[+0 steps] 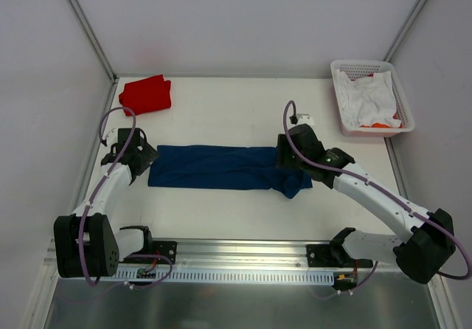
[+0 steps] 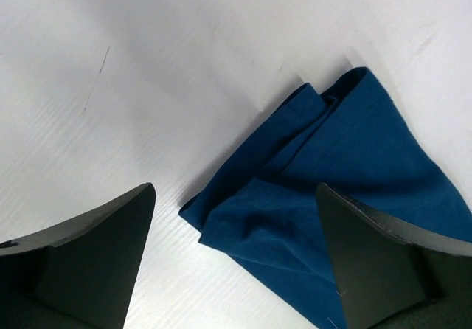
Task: Fold and stack the t-shirts
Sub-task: Fold the other side of the tshirt into a rectangle, then rotate the tshirt 90 degrees
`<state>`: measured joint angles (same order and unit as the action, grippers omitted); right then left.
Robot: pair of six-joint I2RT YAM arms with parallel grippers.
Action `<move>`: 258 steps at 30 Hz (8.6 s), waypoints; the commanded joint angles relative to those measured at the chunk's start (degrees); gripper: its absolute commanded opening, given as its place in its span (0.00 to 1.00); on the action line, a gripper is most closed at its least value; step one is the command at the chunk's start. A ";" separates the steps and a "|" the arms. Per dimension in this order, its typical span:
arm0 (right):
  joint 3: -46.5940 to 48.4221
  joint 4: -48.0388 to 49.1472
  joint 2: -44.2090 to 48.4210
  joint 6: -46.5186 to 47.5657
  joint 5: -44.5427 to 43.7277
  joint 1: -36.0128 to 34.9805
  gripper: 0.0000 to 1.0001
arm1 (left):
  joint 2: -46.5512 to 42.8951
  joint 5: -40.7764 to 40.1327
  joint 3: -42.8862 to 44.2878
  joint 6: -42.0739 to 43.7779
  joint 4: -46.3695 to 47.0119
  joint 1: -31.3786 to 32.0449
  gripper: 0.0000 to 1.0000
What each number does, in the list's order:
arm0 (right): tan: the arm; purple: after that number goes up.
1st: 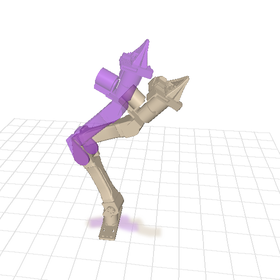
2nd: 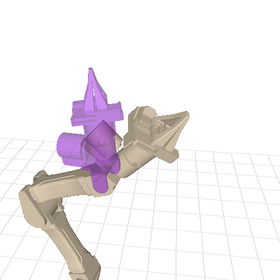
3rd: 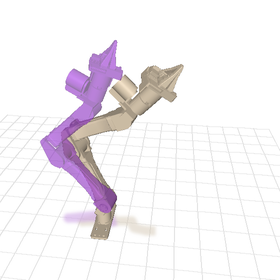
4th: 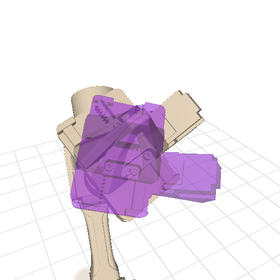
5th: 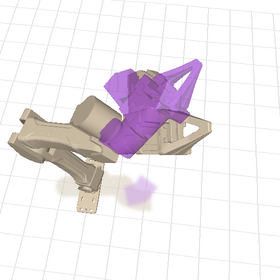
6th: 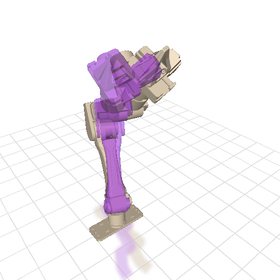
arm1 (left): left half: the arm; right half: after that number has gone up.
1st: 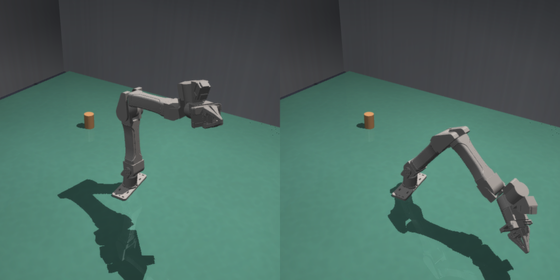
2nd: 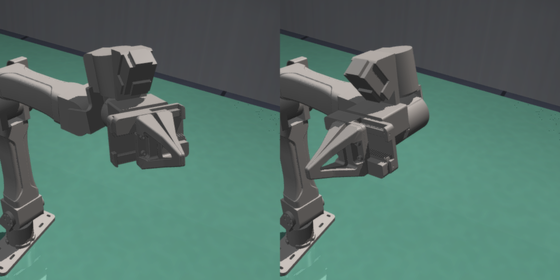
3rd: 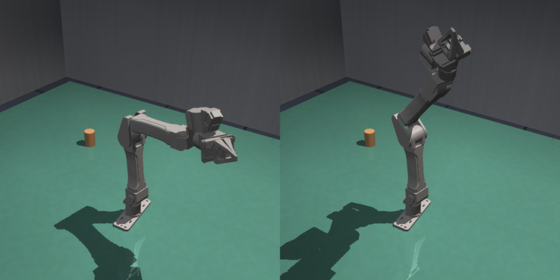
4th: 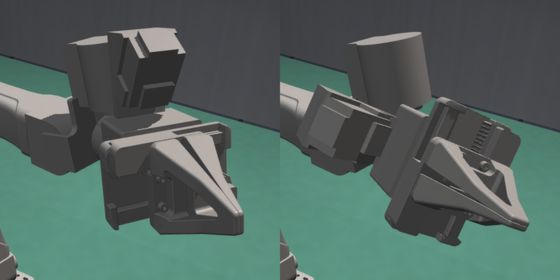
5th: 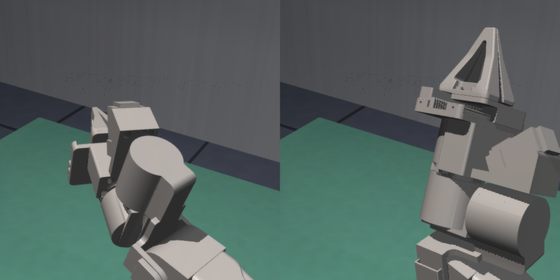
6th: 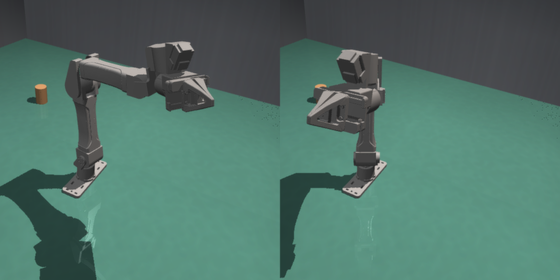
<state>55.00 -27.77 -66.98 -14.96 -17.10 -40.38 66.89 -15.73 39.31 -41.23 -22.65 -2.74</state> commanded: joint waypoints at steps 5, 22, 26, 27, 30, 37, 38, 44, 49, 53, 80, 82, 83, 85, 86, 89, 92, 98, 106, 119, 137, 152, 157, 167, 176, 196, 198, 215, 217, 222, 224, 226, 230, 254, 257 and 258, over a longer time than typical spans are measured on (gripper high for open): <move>-3.75 4.47 -5.17 -2.70 1.45 0.13 0.58 | -2.47 1.40 3.93 1.86 0.77 -0.68 0.92; -2.80 7.21 -26.00 0.89 -4.17 -1.28 0.59 | -5.28 8.16 5.16 2.91 2.97 -0.68 0.92; 1.14 5.27 -30.91 1.95 -2.59 -1.28 0.60 | -6.42 9.92 5.25 2.91 3.32 -0.60 0.92; 1.86 4.66 -31.54 2.13 -2.58 -1.37 0.61 | -6.86 10.27 5.25 2.83 3.32 -0.60 0.92; 5.63 1.24 -33.83 2.48 -3.55 -1.28 0.62 | -7.65 12.55 5.51 2.91 3.32 -0.68 0.92; 11.43 -3.07 -35.94 4.94 -5.83 -1.02 0.63 | -10.90 14.67 4.90 2.56 3.41 -0.60 0.92; 12.31 -3.60 -36.29 5.20 -6.79 -0.84 0.63 | -11.17 15.02 4.64 2.47 3.32 -0.68 0.92; 17.76 -5.19 -38.57 6.17 -9.26 0.91 0.63 | -14.33 15.55 3.41 2.65 3.23 -0.60 0.92; 21.63 -5.37 -40.94 6.26 -9.09 2.76 0.63 | -16.44 17.83 2.70 2.74 3.23 -0.68 0.93; 25.93 -5.37 -44.10 6.61 -8.30 4.08 0.64 | -16.62 18.97 3.05 2.83 3.23 -0.60 0.92; 53.71 -7.21 -64.50 11.09 1.46 15.24 0.64 | -15.92 21.26 3.32 3.26 3.06 -0.68 0.93; 57.57 -6.69 -66.87 12.49 2.24 15.33 0.64 | -15.92 21.35 2.97 3.35 3.06 -0.60 0.93; 58.72 -6.51 -67.66 12.94 2.68 15.42 0.64 | -15.92 21.53 2.88 3.27 3.06 -0.60 0.93; 62.76 -5.98 -70.12 13.90 4.61 15.51 0.64 | -15.92 21.44 2.70 3.35 3.06 -0.60 0.93; 63.99 -5.37 -70.82 14.17 5.23 15.68 0.64 | -15.83 21.35 2.53 3.44 2.97 -0.60 0.93; 68.03 -3.79 -73.20 14.43 9.88 16.12 0.65 | -15.39 21.26 2.61 3.44 3.06 -0.68 0.93; 70.86 -1.34 -74.26 14.43 16.48 16.74 0.68 | -14.78 21.44 2.61 3.35 3.06 -0.60 0.93; 71.03 5.87 -74.34 14.43 22.55 17.26 0.75 | -13.81 21.88 2.96 3.26 3.14 -0.60 0.93; 71.21 17.03 -75.23 14.43 30.63 17.88 0.80 | -11.17 22.76 2.44 3.70 4.20 -0.60 0.94; 65.77 23.37 -68.47 17.15 31.78 18.76 0.88 | -8.27 22.41 2.26 5.19 6.13 -0.51 0.93; 52.32 12.04 -39.90 19.00 29.32 18.41 0.89 | 9.47 19.24 2.26 4.76 20.88 4.76 0.92; 43.08 11.25 -28.03 19.71 30.11 18.32 0.89 | 20.91 19.42 1.83 6.25 26.43 12.40 0.93; 42.82 11.24 -25.13 19.80 30.64 18.58 0.90 | 20.82 18.36 -1.25 5.64 26.52 15.04 0.92; 43.78 10.28 -23.55 19.62 31.52 19.72 0.91 | 13.97 16.52 -6.61 -2.09 24.86 25.14 0.92; 45.37 9.49 -24.51 18.48 32.75 21.31 0.92 | 6.15 11.33 -7.85 -10.79 17.03 41.05 0.92; 40.62 8.70 -18.01 17.69 33.10 22.63 0.92 | 31.01 15.46 11.22 -11.59 25.73 58.90 0.93; 40.36 8.35 -17.66 17.69 33.10 22.80 0.92 | 31.72 15.55 12.54 -10.89 25.91 59.17 0.93; 32.72 7.99 -16.95 17.34 27.83 22.98 0.92 | 15.82 8.09 14.30 -2.63 18.97 59.26 0.99; 31.31 7.64 -16.95 16.98 26.17 22.98 0.92 | 13.54 6.24 15.44 -1.40 17.74 59.34 0.99; 25.96 6.24 -15.29 13.57 22.56 22.98 0.91 | 6.94 2.81 14.23 -1.04 12.99 57.68 0.99; 21.04 6.24 -13.45 12.24 21.33 22.98 0.91 | 4.92 3.24 11.86 -2.44 12.72 55.75 0.99; 17.61 6.32 -11.95 10.57 20.19 22.63 0.90 | 3.34 3.95 8.25 -3.85 12.72 54.34 0.99; 8.31 5.36 -7.74 8.11 17.45 20.52 0.90 | 1.40 5.53 2.98 -5.08 12.90 51.09 0.97; -16.15 2.98 2.30 -14.65 -2.49 -8.92 0.89 | 0.69 14.32 -15.66 -11.24 22.47 47.92 0.91; -16.59 3.68 0.19 -16.59 -3.72 -11.99 0.88 | 2.62 14.50 -16.02 -11.76 25.45 48.44 0.89; -16.59 3.95 -0.43 -17.20 -3.90 -13.22 0.89 | 3.76 14.50 -15.93 -11.94 26.08 48.45 0.89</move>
<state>38.52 -24.84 -65.82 -27.97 -17.82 -51.16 67.83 -2.96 25.28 -51.79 1.54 45.34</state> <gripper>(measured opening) 0.885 0.895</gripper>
